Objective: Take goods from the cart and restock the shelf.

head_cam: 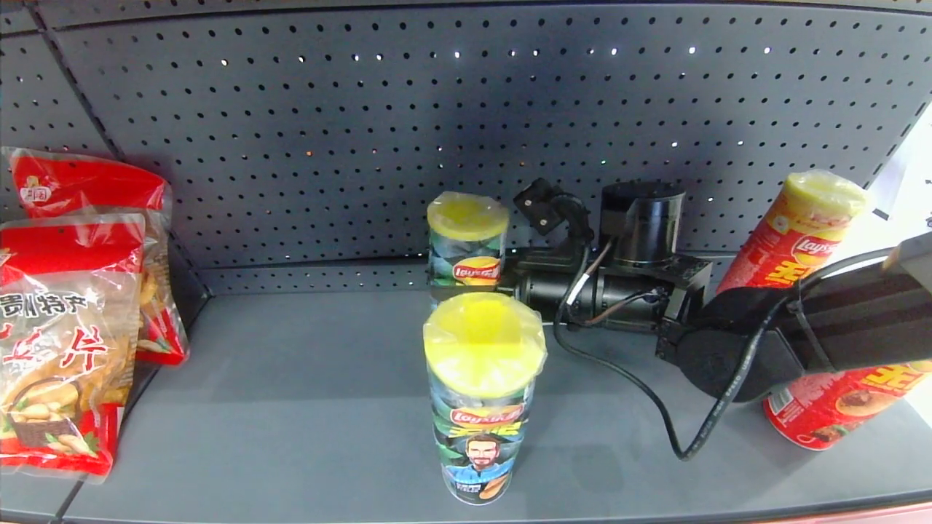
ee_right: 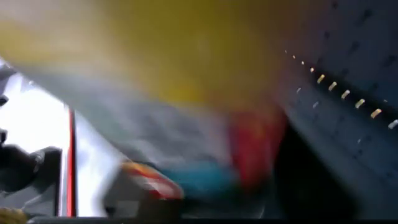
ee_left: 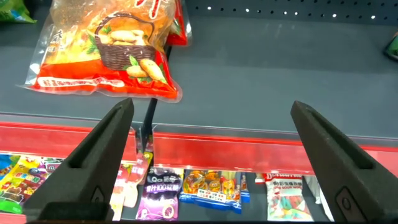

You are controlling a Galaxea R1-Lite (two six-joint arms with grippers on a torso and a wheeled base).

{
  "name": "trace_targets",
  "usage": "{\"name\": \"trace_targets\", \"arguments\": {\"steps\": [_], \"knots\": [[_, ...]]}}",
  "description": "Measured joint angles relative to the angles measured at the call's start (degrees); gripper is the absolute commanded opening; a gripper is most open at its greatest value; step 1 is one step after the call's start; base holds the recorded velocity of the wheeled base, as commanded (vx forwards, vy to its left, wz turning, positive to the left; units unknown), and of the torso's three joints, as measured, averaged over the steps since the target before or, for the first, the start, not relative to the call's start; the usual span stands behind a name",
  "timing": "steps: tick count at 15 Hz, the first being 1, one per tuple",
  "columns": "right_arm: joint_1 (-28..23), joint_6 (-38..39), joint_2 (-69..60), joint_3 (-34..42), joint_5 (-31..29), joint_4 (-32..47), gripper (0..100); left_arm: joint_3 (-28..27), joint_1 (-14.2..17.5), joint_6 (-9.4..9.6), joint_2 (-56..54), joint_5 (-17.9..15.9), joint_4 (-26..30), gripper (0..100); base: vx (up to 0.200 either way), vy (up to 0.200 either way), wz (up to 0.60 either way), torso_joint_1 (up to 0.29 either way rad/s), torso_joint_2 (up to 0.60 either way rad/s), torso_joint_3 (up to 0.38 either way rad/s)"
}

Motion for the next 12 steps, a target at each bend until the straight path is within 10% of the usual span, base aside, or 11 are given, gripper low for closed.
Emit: {"name": "trace_targets", "arguments": {"steps": [12], "knots": [[-2.8,-0.3,-4.3,9.5,0.5,-3.1,100,0.0,0.0,0.00,0.0,0.0,0.0,100,0.000,0.000,0.00,0.000,0.00,0.000]]}}
